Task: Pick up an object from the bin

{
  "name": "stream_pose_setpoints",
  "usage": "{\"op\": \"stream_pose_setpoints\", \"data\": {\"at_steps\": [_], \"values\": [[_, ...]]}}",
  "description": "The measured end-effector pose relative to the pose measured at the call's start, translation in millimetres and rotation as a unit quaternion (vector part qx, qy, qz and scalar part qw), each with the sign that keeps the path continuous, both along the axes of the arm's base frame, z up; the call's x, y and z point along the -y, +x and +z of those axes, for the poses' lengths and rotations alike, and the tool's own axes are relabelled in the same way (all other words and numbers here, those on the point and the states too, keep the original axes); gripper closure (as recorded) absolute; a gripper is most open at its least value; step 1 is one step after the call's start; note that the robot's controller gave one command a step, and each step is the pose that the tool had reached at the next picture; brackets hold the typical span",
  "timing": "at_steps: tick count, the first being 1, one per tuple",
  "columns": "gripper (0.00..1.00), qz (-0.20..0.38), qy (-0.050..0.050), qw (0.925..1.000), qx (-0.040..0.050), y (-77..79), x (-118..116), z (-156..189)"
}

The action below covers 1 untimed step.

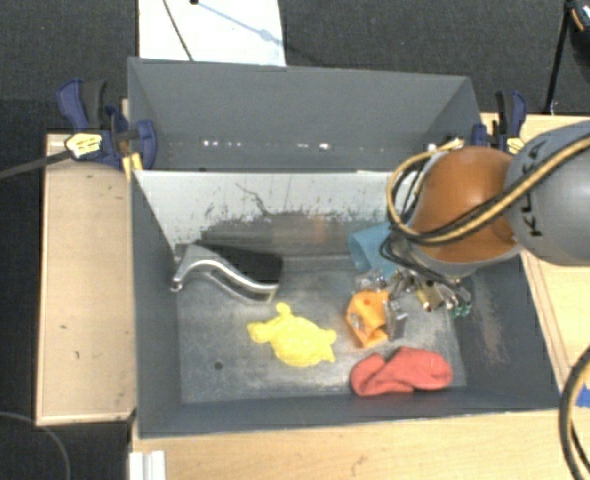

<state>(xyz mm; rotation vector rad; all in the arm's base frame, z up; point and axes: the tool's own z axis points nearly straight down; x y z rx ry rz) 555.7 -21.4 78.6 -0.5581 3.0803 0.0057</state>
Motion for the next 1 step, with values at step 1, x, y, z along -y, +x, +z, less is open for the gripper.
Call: {"op": "stream_pose_setpoints", "data": {"at_steps": [1], "values": [[1.0,-0.001,0.0,1.0,0.0025,-1.8,0.4,0.2]]}}
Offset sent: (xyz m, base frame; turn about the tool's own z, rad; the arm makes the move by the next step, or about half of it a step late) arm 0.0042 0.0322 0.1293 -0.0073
